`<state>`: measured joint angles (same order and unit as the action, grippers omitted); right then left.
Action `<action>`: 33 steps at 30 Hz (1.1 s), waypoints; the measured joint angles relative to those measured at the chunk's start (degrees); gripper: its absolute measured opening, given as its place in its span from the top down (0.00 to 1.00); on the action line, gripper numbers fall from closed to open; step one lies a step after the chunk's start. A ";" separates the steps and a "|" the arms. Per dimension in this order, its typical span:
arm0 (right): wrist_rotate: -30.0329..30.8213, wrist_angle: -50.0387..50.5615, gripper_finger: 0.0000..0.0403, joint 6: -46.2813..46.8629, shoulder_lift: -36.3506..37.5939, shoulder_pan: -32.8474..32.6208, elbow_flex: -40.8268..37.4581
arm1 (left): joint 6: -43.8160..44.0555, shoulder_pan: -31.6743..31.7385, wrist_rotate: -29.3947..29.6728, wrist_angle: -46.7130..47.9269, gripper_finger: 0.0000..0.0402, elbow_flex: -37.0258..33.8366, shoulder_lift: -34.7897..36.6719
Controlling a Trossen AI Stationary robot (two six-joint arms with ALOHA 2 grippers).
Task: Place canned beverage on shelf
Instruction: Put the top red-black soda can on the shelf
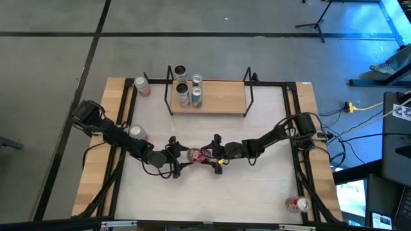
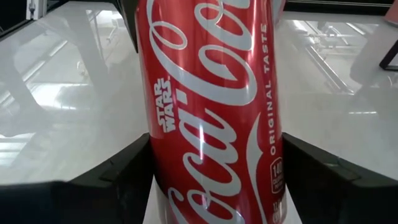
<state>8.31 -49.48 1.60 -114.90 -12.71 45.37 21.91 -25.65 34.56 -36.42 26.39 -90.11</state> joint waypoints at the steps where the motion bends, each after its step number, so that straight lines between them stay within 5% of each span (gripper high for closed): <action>1: 0.00 -0.11 0.29 -0.13 -0.02 0.00 0.00 | -0.02 -0.07 -0.13 0.00 0.26 0.00 0.00; 21: 0.14 -2.05 0.28 -0.19 -0.15 0.37 0.01 | -1.86 1.22 -1.59 -4.59 0.31 0.00 0.00; 33: 2.14 9.06 0.04 4.88 -0.48 1.50 5.04 | -1.98 2.61 -2.10 -4.43 0.32 0.09 -0.02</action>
<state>10.45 -40.42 6.48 -115.37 -11.21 50.42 19.93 -23.04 32.46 -40.85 26.48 -90.13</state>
